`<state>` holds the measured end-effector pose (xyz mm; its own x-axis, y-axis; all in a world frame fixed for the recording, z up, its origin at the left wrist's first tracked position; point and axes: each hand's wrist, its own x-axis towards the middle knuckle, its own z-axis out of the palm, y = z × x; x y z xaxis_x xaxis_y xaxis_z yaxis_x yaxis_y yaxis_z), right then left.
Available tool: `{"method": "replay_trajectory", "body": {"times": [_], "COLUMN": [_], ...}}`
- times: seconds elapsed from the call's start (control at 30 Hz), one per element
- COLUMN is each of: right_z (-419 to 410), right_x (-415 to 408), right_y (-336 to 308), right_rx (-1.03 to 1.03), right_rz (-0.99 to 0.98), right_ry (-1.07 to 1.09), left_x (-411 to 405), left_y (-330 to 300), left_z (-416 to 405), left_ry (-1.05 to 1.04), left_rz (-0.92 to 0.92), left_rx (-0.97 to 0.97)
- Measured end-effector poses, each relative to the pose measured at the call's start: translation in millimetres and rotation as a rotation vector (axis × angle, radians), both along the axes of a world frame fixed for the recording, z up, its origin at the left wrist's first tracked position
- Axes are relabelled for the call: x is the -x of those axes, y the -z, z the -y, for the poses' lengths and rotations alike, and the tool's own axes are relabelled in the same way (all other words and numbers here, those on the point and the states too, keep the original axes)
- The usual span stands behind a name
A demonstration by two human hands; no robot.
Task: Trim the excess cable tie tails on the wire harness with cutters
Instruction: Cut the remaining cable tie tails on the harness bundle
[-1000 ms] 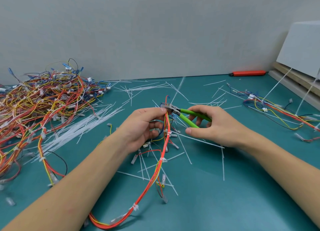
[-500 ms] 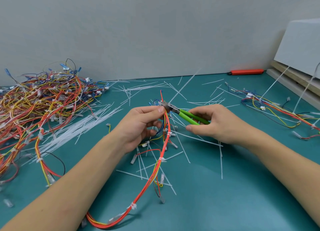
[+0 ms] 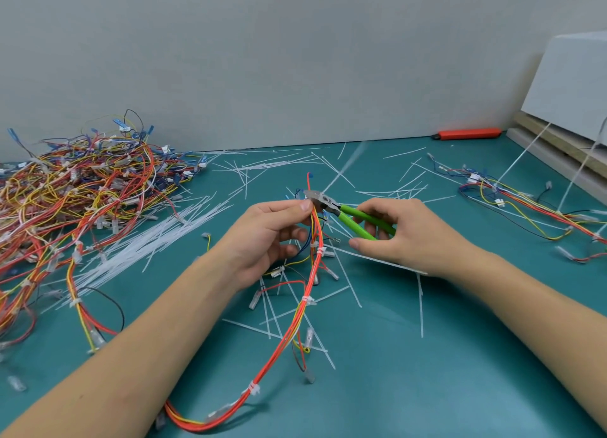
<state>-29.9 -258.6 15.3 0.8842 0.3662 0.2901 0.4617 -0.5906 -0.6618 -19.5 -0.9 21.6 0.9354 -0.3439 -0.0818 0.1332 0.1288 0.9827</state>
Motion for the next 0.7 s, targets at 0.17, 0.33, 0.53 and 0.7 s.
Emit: {"method": "replay_trajectory", "body": {"times": [0.17,0.33,0.53,0.7], "right_z": [0.4,-5.7,-0.9,-2.5], "right_x": [0.8,4.0,0.9,1.3], "right_y": [-1.7,2.2,-0.2,0.8], "right_rx": [0.031,0.090,0.096,0.097], "right_rz": [0.021,0.012,0.011,0.035], "right_ry": [0.017,0.035,0.050,0.065], "left_x": [-0.3,0.7,0.5,1.5], "left_y": [-0.8,-0.3,-1.1,-2.7], "left_z": [-0.3,0.4,1.3,0.9], "left_ry": [0.002,0.004,-0.001,0.000], "left_rz": [-0.010,-0.016,-0.022,-0.018], "left_rx": [0.020,-0.010,-0.010,-0.009]}}
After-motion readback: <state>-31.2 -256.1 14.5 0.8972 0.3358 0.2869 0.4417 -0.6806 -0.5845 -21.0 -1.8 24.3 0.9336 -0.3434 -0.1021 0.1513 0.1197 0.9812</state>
